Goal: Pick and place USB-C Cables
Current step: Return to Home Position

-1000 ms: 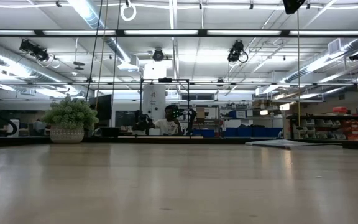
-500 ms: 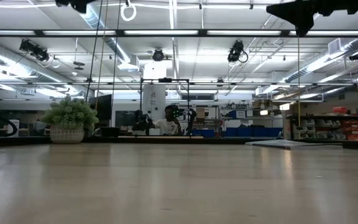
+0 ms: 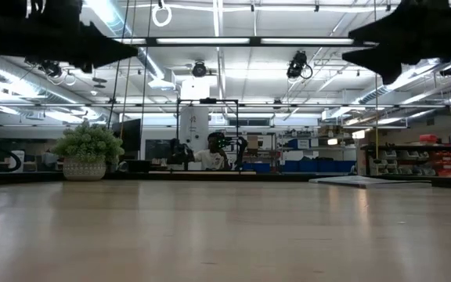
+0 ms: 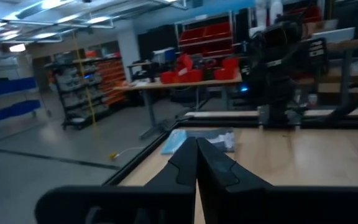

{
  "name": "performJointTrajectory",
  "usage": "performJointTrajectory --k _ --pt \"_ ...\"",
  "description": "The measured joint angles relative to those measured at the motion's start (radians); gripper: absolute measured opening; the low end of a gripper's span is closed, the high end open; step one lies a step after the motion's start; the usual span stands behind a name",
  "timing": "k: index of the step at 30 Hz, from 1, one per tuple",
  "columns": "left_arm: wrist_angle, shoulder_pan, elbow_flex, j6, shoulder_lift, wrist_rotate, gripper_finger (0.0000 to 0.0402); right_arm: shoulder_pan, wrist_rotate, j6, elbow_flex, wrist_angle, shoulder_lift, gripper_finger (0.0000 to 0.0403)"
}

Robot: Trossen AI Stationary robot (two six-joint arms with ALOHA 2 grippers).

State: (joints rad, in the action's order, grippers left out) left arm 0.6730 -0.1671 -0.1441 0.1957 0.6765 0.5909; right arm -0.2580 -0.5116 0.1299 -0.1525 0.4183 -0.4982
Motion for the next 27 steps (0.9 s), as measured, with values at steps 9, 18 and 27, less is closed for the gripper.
performJointTrajectory --k 9,18,27 --pt "0.155 0.018 0.124 -0.043 0.000 0.060 0.0005 0.126 0.029 -0.001 0.115 0.065 0.079 0.0212" --pt "0.158 -0.076 0.136 0.026 -0.061 0.241 0.0005 0.155 0.060 -0.061 0.127 0.005 0.189 0.0182" --pt "0.028 -0.133 0.136 0.071 -0.170 0.172 0.0004 0.159 0.054 -0.036 0.146 -0.084 0.303 0.0176"
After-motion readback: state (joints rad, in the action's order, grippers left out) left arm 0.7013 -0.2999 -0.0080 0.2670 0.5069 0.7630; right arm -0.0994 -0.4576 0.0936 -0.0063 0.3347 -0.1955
